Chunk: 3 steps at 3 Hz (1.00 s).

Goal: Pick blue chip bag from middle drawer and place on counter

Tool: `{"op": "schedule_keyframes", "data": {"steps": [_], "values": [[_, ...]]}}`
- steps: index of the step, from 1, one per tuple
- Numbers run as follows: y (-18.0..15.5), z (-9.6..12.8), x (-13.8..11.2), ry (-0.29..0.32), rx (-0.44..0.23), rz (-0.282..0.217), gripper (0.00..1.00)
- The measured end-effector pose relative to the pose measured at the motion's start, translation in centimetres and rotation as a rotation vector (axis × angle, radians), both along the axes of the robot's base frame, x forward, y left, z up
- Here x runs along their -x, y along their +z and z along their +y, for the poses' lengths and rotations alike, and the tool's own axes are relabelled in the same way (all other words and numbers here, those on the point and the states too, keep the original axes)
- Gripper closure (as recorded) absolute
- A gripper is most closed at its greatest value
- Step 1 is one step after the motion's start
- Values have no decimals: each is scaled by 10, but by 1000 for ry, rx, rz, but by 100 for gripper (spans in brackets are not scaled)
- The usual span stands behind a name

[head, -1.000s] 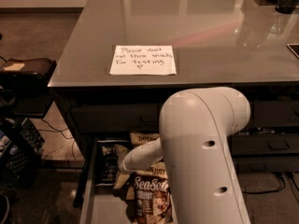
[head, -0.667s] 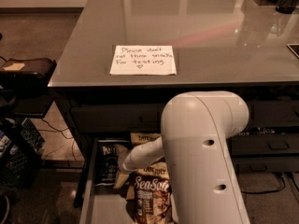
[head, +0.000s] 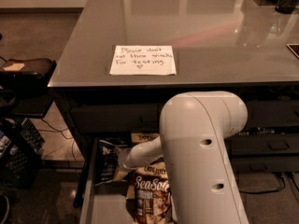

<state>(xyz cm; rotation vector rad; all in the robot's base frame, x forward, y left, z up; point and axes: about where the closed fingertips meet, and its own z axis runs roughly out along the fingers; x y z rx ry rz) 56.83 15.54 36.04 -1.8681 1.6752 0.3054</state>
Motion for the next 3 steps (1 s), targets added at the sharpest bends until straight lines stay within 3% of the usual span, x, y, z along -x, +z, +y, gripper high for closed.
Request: {"op": "schedule_keyframes", "data": {"steps": [2,3], "values": [[24,-3,6,-41,-55,19,88],[39,-3,13,-41,-102,34,100]]}}
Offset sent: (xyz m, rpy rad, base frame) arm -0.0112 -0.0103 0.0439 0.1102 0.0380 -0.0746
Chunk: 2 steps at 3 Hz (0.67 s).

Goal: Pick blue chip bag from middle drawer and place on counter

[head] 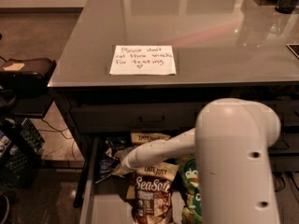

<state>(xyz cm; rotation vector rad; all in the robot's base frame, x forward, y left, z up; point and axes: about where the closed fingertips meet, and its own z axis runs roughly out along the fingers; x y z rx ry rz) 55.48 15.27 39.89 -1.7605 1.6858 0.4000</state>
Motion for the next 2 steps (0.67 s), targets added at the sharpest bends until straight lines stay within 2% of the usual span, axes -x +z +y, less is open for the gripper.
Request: {"op": "schedule_keyframes", "data": {"steps": [1,2], "values": [[22,3,13,26,-41,15,100],[50,4,29,53,-50,16,100]]}}
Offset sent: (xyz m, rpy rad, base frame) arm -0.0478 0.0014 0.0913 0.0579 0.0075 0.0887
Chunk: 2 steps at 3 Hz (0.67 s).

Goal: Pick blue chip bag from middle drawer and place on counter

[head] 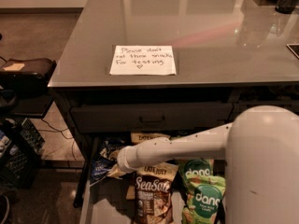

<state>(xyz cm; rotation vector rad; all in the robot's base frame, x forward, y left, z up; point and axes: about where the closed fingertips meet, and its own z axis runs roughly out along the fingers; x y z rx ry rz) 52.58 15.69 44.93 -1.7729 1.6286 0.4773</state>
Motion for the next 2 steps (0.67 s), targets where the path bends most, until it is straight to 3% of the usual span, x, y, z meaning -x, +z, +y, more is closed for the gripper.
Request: {"op": "schedule_keyframes", "data": {"steps": [1,2], "values": [[32,-3,17,12,29,-11,100],[69,-21,30,-17,75,-33,100]]}}
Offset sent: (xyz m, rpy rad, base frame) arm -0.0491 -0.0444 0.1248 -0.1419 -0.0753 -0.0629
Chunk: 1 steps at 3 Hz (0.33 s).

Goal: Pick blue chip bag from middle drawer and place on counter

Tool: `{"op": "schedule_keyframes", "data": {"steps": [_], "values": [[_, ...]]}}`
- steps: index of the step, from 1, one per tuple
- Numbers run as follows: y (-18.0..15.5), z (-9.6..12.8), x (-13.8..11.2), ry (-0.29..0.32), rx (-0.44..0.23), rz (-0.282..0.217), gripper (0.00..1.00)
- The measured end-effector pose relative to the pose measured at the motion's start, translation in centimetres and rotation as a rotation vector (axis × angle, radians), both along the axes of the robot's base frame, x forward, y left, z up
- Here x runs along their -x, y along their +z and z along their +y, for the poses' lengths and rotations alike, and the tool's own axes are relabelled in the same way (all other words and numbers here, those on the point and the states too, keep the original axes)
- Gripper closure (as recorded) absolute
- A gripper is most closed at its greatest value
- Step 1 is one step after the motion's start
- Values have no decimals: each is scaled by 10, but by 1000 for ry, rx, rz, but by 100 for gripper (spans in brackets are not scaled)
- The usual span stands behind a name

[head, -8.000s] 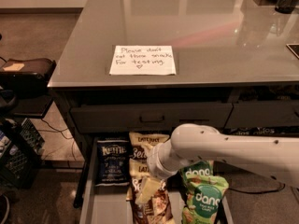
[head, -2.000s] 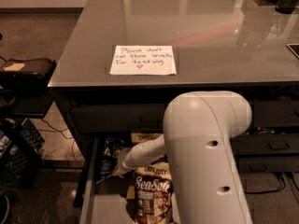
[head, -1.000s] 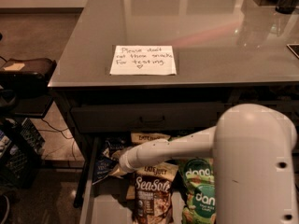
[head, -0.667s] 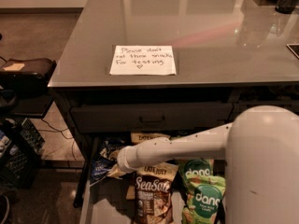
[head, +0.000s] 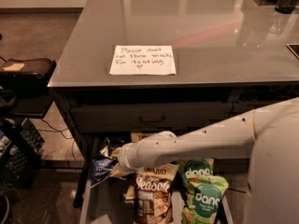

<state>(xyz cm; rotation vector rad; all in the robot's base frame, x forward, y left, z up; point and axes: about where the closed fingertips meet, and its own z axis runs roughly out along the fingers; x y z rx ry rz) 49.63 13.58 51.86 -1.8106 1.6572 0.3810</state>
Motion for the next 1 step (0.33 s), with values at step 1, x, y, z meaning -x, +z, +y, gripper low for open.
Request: {"op": "schedule_keyframes", "data": {"steps": [1], "values": [[44,-19,3,-36,37,-56,96]]}}
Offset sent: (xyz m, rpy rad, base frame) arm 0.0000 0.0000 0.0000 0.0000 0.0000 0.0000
